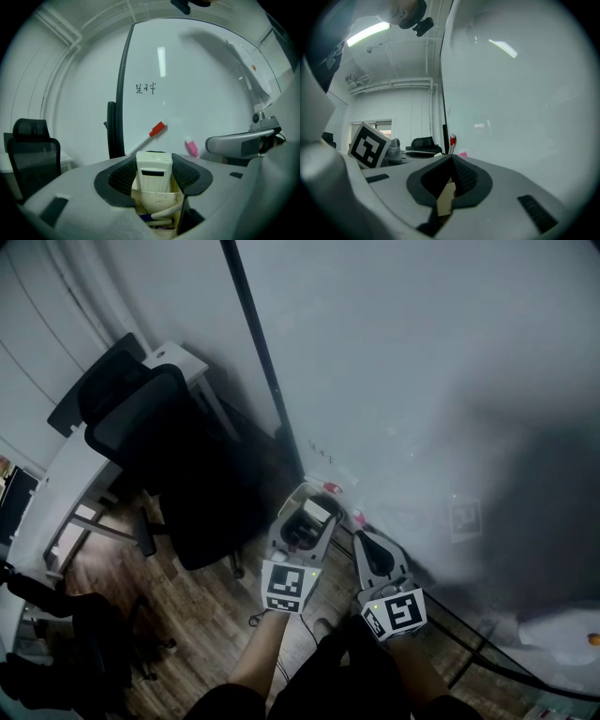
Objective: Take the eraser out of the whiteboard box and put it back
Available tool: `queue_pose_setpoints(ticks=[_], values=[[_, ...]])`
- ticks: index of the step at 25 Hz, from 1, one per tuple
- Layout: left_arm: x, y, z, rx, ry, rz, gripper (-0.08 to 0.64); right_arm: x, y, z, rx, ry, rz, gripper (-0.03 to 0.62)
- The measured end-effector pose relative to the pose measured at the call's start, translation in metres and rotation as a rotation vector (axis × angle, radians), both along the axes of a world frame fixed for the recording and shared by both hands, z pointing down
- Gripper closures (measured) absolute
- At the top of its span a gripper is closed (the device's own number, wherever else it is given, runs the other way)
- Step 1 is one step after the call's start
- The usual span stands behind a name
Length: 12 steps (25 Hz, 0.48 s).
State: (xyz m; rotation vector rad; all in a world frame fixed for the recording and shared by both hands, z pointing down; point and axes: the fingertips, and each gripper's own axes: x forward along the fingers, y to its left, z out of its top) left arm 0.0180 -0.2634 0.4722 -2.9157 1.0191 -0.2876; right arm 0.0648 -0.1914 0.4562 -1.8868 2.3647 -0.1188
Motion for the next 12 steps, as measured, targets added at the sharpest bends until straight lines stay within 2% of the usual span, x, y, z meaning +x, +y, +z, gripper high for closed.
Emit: queue_pose_setpoints(ticks=[12], values=[[-0.023,0.020,-0.061,0.111,0.114,-0.024,0.330,-0.015,0.001,-0.034,0.056,0.020,-0.040,0.591]])
